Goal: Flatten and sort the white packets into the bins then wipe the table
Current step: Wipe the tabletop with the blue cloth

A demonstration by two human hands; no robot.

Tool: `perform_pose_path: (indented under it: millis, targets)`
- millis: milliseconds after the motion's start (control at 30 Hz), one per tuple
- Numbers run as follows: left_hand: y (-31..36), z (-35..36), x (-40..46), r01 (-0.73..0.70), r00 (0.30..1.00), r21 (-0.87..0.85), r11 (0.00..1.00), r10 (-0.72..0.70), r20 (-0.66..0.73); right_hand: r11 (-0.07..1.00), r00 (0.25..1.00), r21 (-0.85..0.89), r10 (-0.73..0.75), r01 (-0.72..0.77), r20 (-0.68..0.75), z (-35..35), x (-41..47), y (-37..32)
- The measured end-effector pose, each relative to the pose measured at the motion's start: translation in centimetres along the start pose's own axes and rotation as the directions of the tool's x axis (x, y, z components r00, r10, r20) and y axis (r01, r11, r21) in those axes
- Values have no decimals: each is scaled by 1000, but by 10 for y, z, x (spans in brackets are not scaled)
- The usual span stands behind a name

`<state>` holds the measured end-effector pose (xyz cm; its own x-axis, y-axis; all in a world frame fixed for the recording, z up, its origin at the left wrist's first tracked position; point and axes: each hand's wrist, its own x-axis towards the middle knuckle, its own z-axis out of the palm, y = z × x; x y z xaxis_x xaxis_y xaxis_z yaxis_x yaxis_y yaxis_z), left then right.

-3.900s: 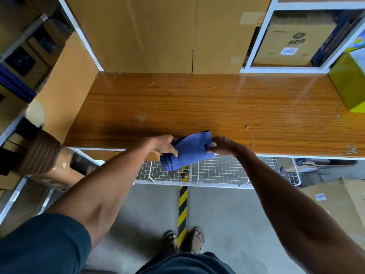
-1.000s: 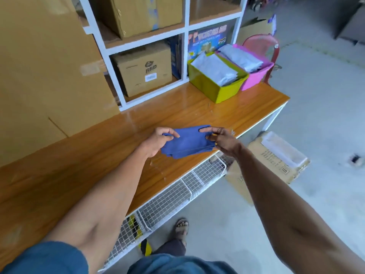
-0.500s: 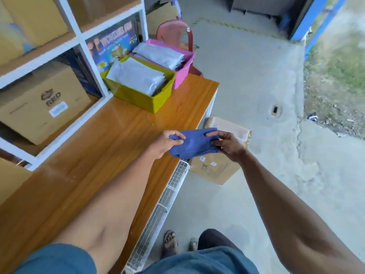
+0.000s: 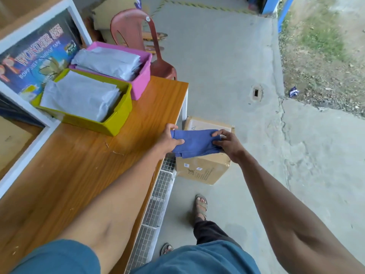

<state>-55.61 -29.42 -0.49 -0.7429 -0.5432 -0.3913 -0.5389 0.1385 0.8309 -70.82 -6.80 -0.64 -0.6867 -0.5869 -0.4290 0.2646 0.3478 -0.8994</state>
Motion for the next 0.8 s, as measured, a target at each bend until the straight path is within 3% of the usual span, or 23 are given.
perform_pose_path:
  millis: [367, 600, 700, 800]
  targets:
    - [66, 46, 149, 136, 989, 68, 988, -132, -65, 993, 985, -15, 113, -116, -131, -89, 137, -29]
    - [85, 62, 205, 285, 957, -292, 913, -288, 33, 960, 983, 241, 165, -143, -75, -101, 189, -25]
    - [87, 65, 229, 366, 917, -471, 803, -396, 37, 930, 979, 332, 192, -158, -73, -104, 204, -18]
    - [77, 72, 257, 425, 891, -513, 746, -445, 90, 909, 948, 368, 271, -195, -166, -102, 218, -7]
